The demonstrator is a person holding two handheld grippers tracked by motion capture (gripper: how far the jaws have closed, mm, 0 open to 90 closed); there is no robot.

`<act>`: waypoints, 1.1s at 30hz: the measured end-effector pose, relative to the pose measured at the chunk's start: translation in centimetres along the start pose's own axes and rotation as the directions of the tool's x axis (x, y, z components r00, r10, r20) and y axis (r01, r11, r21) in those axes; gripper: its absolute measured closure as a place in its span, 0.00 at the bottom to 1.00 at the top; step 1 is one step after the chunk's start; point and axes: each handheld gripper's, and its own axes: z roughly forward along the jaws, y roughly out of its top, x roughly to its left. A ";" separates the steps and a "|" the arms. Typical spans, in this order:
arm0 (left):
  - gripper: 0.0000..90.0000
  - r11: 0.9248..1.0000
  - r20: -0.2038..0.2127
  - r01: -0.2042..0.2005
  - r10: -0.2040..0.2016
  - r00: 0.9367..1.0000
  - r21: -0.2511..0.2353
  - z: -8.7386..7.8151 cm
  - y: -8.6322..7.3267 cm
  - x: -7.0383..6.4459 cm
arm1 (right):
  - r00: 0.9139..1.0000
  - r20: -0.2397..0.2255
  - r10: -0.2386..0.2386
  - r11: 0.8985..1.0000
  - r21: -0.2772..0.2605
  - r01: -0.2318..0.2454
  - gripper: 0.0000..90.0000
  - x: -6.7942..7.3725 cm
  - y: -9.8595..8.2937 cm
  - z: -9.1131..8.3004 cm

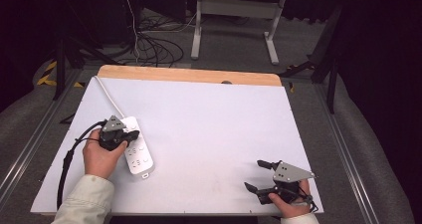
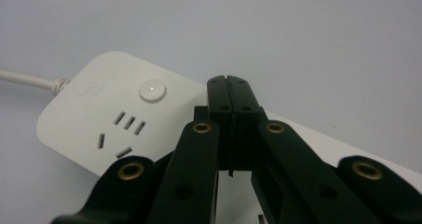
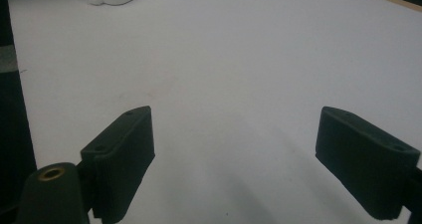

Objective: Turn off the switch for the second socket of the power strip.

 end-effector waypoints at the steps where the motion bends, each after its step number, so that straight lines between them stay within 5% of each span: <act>1: 1.00 1.000 -0.003 -0.001 0.001 1.000 -0.002 0.0 0.0 0.0 | 1.000 0.000 0.000 1.000 0.000 0.000 0.18 0.0 0.0 0.0; 33: 1.00 0.999 -0.001 0.019 -0.019 1.000 -0.044 0.5 -0.8 0.1 | 1.000 -0.002 0.005 1.000 0.004 -0.005 0.18 0.0 -0.1 0.1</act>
